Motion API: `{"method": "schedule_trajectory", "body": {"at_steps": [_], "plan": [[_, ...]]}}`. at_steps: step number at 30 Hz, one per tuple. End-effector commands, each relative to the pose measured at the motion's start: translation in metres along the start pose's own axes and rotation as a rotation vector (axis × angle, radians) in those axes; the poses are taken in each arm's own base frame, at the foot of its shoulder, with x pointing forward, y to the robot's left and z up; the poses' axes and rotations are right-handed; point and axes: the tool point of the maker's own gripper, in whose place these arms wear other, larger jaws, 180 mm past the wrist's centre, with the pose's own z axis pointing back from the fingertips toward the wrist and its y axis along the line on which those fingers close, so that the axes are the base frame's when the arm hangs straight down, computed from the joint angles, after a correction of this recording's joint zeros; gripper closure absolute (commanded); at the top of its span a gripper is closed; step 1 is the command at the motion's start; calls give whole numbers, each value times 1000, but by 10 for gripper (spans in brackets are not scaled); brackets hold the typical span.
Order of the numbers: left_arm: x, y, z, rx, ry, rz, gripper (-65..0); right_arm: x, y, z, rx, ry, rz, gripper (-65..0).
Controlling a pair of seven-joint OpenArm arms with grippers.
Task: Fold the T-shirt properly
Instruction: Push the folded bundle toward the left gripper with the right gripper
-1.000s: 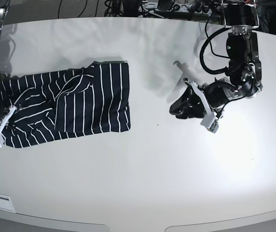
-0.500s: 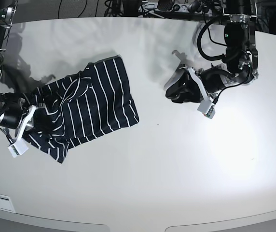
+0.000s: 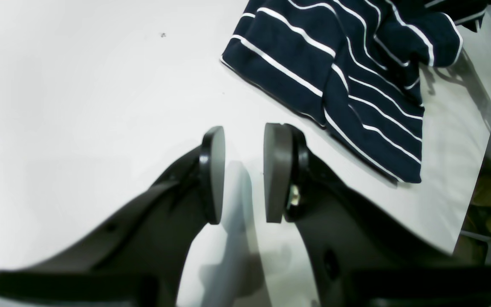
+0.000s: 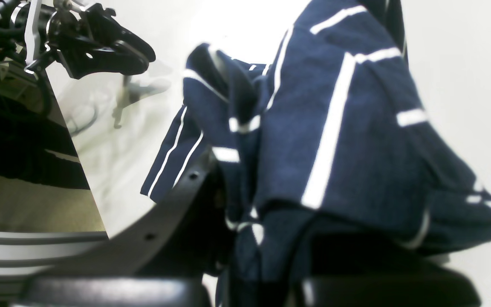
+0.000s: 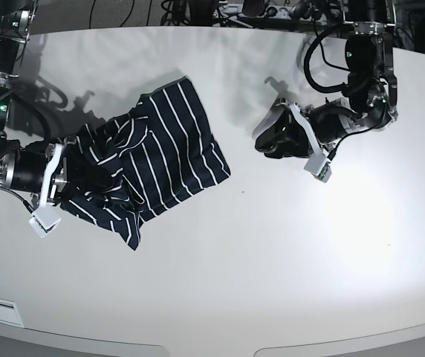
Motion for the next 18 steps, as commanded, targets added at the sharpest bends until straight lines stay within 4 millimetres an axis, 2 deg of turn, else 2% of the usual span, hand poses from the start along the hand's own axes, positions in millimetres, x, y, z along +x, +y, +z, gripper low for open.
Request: {"method": "schedule_trajectory", "body": {"at_steps": [1, 6, 18], "plan": [[17, -3, 2, -15, -58, -23, -178, 19, 7, 3, 22, -62, 34, 0], [19, -3, 2, -15, -68, -23, -178, 18, 17, -11, 67, -97, 39, 0], [21, -2, 2, -12, -75, -25, -178, 15, 25, -18, 91, -79, 48, 0]]}}
